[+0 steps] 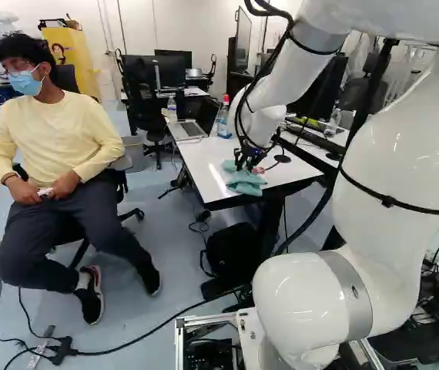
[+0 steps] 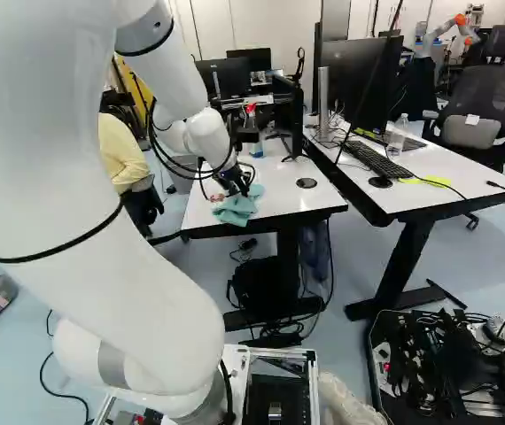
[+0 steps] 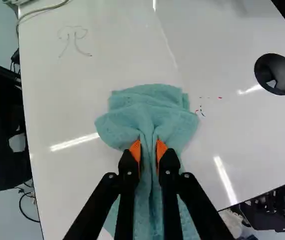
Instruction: Clean the table with the green towel
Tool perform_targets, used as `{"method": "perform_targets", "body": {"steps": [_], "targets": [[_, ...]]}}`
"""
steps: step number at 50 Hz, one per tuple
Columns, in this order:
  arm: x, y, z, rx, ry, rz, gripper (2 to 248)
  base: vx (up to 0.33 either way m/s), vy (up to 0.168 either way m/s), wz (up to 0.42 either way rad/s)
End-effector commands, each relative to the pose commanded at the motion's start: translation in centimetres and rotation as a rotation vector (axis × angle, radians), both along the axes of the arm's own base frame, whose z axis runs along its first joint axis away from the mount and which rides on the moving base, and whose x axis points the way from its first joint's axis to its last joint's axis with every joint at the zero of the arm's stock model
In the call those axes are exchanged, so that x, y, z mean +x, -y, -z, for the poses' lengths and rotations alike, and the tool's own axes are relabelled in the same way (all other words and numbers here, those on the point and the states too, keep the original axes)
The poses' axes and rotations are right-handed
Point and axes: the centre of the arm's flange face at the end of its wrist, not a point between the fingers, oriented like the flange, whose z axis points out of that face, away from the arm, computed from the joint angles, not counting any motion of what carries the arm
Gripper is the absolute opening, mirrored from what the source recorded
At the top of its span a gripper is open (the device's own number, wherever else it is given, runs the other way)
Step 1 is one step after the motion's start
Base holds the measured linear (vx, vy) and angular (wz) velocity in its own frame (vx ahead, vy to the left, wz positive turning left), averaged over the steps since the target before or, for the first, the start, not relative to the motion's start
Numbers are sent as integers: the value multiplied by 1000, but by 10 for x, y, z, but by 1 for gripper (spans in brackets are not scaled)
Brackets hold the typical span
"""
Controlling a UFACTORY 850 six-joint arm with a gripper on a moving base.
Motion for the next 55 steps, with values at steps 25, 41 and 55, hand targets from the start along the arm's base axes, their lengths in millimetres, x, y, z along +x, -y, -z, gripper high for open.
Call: {"method": "perform_targets", "body": {"steps": [25, 41, 55], "targets": [[5, 43, 0, 0, 1, 94, 56, 0, 0, 0], [22, 70, 0, -1, 6, 146, 56, 0, 0, 0], [43, 91, 0, -2, 13, 179, 56, 0, 0, 0]]}}
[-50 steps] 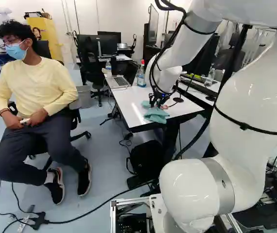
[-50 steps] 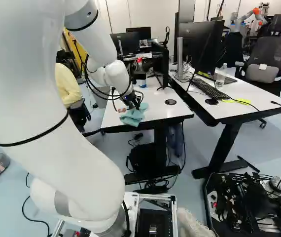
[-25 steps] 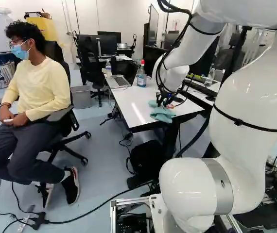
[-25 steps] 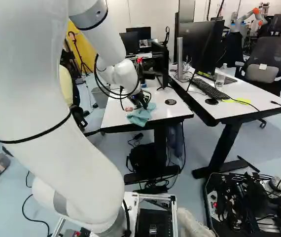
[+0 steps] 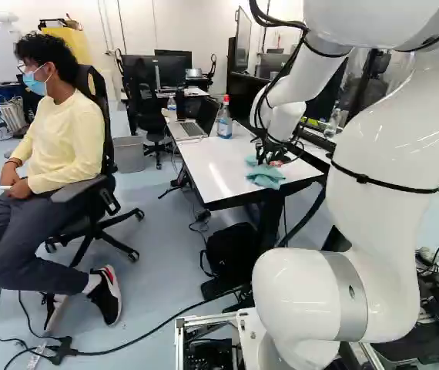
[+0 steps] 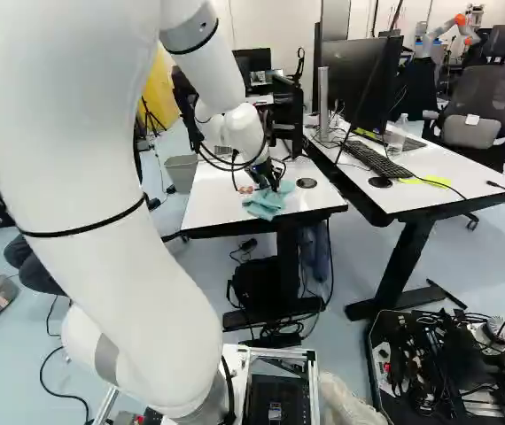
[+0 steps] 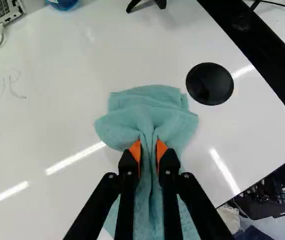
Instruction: Clean the table with the green towel
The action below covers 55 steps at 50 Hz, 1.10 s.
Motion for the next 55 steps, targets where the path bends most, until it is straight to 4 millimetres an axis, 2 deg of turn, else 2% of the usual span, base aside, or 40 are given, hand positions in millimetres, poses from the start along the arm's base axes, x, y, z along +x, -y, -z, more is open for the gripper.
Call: {"method": "perform_targets", "body": {"steps": [11, 19, 30, 55], "targets": [[21, 10, 0, -2, 8, 10, 56, 0, 0, 0], [36, 8, 1, -3, 14, -1, 56, 0, 0, 0], [46, -8, 1, -4, 17, -34, 56, 0, 0, 0], [46, -52, 1, -2, 14, -114, 56, 0, 0, 0]]}}
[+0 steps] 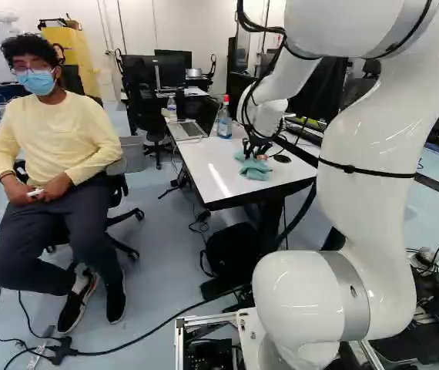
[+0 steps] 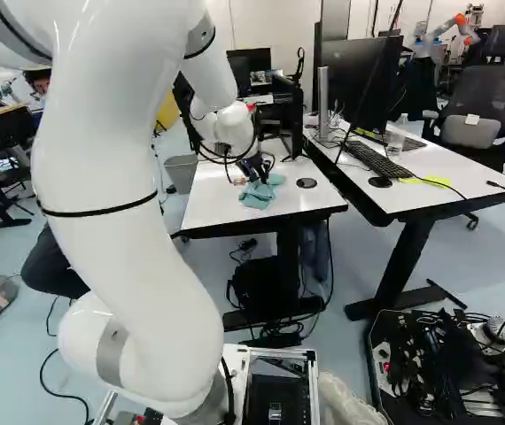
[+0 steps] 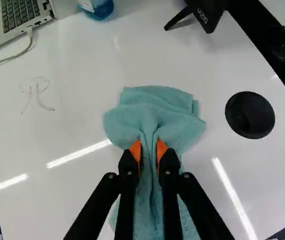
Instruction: Clean the table with the green towel
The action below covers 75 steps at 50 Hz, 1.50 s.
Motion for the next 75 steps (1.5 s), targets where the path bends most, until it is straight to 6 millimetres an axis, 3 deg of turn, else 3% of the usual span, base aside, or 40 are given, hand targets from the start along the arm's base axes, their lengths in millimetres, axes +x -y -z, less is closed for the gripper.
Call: {"method": "perform_targets", "body": {"steps": [16, 26, 50, 65, 75], "targets": [[-18, -24, -1, 1, -9, -41, 56, 0, 0, 0], [-37, -25, -1, 1, -15, -42, 56, 0, 0, 0], [-59, 11, -1, 3, -21, 37, 56, 0, 0, 0], [-58, 37, -1, 3, -19, 90, 56, 0, 0, 0], [-47, 52, -1, 3, -15, 115, 56, 0, 0, 0]]}}
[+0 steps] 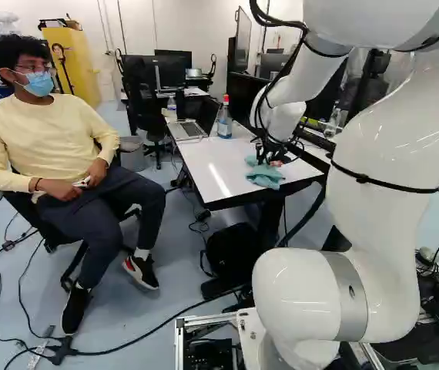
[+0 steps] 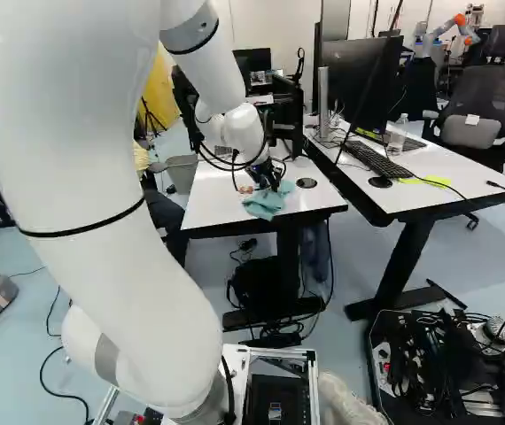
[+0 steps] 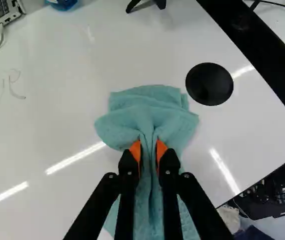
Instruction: Clean the table with the green towel
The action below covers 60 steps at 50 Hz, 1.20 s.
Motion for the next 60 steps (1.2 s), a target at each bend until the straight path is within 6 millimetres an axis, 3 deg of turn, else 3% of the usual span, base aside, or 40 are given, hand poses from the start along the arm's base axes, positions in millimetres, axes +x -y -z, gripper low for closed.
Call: {"method": "perform_targets", "body": {"steps": [13, 27, 45, 60], "targets": [[24, 7, 1, -2, 9, 3, 56, 0, 0, 0], [44, -8, 1, -3, 16, -33, 56, 0, 0, 0], [39, -38, 1, -2, 12, -86, 56, 0, 0, 0], [34, -42, -2, -3, 15, -94, 56, 0, 0, 0]]}}
